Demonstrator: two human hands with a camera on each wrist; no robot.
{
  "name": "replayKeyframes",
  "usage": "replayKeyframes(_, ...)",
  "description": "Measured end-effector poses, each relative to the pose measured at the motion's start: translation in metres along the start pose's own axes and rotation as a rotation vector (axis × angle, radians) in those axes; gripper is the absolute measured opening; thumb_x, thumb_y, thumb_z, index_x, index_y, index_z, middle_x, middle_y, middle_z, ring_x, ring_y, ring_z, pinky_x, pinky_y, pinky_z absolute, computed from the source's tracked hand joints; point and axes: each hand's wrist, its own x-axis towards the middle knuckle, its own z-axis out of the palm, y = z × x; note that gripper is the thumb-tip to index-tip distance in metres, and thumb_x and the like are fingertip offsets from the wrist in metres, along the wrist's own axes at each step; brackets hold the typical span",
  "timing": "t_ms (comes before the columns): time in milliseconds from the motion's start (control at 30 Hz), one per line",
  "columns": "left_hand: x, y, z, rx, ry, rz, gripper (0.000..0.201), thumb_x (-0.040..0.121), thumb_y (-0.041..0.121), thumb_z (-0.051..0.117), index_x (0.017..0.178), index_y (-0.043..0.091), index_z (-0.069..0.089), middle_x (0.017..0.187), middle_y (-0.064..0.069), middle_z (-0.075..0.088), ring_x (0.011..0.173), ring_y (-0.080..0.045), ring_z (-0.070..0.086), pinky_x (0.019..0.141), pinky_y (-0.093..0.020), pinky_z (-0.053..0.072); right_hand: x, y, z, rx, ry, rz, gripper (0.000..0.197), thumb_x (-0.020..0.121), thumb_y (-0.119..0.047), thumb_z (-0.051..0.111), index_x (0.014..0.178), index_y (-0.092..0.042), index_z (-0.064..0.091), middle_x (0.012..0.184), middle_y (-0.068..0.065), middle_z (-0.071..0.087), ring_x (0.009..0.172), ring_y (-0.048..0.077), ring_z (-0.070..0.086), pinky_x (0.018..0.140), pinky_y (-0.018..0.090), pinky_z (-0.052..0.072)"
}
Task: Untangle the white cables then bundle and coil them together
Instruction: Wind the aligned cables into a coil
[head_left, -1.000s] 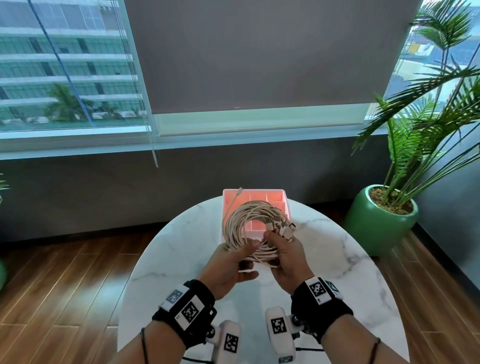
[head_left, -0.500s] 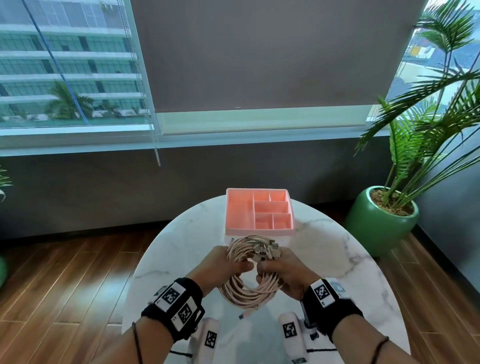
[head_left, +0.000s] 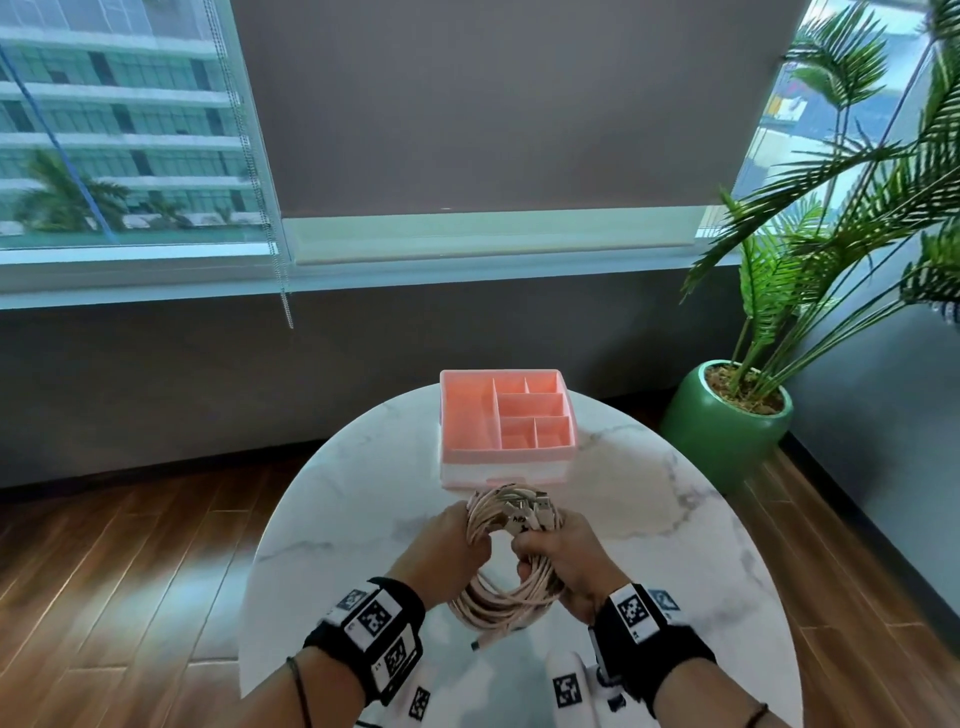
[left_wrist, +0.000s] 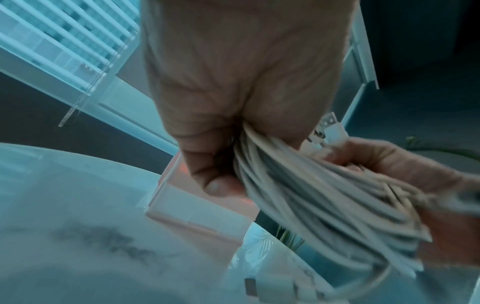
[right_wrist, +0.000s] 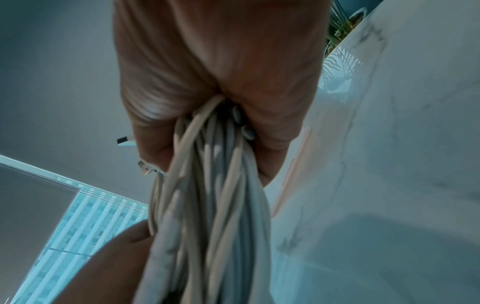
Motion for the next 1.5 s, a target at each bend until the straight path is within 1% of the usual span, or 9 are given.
replayKeyframes(133,-0.003,0.000,0.000,-0.003,0.087,0.069,0.025,0.089,0.012,0.056,0.114,0.019,0.054,0.097,0.006,0.065,0.084,-0.013,0.060,0.066,-0.016,0.040,-0.001,-0.002,0.005,-0.049,0.024,-0.004,0.021,0.074,0.022,0.060,0.076,0.001,0.064,0.055,0.011,0.053,0.042,0.024,0.051,0.044,0.028,0.048)
replayKeyframes(267,0.006,-0.002,0.001,0.012,0.000,0.092,0.015,0.091,0.010,0.052,0.097,0.024,0.051,0.078,0.015,0.055,0.070,-0.007,0.054,0.055,-0.008,0.038,-0.001,-0.005,0.000,-0.098,-0.022,-0.009,0.020,0.076,0.020,0.063,0.075,-0.001,0.064,0.057,0.014,0.055,0.043,0.025,0.057,0.043,0.027,0.049)
replayKeyframes(467,0.024,-0.020,0.018,-0.122,-0.116,-0.037,0.010,0.092,0.018,0.053,0.099,0.022,0.048,0.085,0.005,0.057,0.072,-0.010,0.054,0.065,-0.032,0.048,0.026,0.007,-0.017,-0.337,-0.063,-0.081,0.018,0.073,0.012,0.065,0.069,-0.006,0.068,0.058,0.004,0.061,0.054,0.025,0.062,0.055,0.037,0.057)
replayKeyframes(533,0.029,-0.025,0.027,-0.280,-0.165,-0.056,0.017,0.080,0.028,0.060,0.096,0.025,0.053,0.082,0.001,0.059,0.070,-0.014,0.054,0.073,-0.051,0.051,0.037,0.011,-0.026,-0.395,-0.069,-0.101,0.006,0.065,0.002,0.067,0.071,-0.001,0.067,0.061,0.004,0.061,0.055,0.022,0.060,0.058,0.044,0.058)
replayKeyframes(633,0.043,-0.023,0.034,-0.389,-0.197,-0.064,0.052,0.079,0.056,0.070,0.106,0.013,0.061,0.087,-0.007,0.066,0.076,-0.018,0.062,0.074,-0.044,0.056,0.055,0.017,-0.045,-0.327,-0.084,-0.060,0.007,0.064,0.002,0.067,0.072,0.002,0.067,0.062,0.007,0.062,0.053,0.023,0.058,0.055,0.042,0.055)
replayKeyframes(767,0.069,-0.027,0.030,-0.801,-0.009,-0.315,0.056,0.089,0.059,0.057,0.114,0.009,0.058,0.097,-0.011,0.068,0.083,-0.026,0.067,0.073,-0.042,0.056,0.079,0.021,-0.077,-0.094,-0.049,0.077,0.019,0.078,0.023,0.055,0.078,0.004,0.062,0.054,0.010,0.057,0.041,0.024,0.055,0.041,0.025,0.047)
replayKeyframes(967,0.113,-0.073,0.044,-0.564,0.438,-0.425,0.020,0.100,0.025,0.059,0.114,0.009,0.062,0.113,-0.017,0.068,0.089,-0.023,0.067,0.070,-0.038,0.057,0.115,0.028,-0.114,0.080,-0.066,0.157,0.019,0.079,0.021,0.052,0.083,0.004,0.058,0.059,0.014,0.051,0.041,0.025,0.055,0.039,0.027,0.048)
replayKeyframes(1167,0.140,-0.099,0.056,-0.384,0.546,-0.457,0.051,0.091,0.028,0.072,0.136,0.013,0.052,0.134,-0.001,0.055,0.113,-0.023,0.061,0.096,-0.049,0.053,0.134,0.038,-0.130,0.150,-0.098,0.194,0.017,0.072,0.015,0.057,0.085,0.004,0.058,0.056,0.013,0.052,0.041,0.024,0.056,0.039,0.028,0.048)
replayKeyframes(1500,0.160,-0.094,0.071,-0.456,0.714,-0.394,0.034,0.083,0.032,0.081,0.106,0.016,0.060,0.102,0.006,0.066,0.099,-0.015,0.064,0.076,-0.022,0.050,0.145,0.076,-0.141,0.187,-0.054,0.266,0.029,0.068,0.009,0.061,0.096,0.003,0.060,0.062,0.014,0.054,0.046,0.025,0.055,0.046,0.030,0.050)
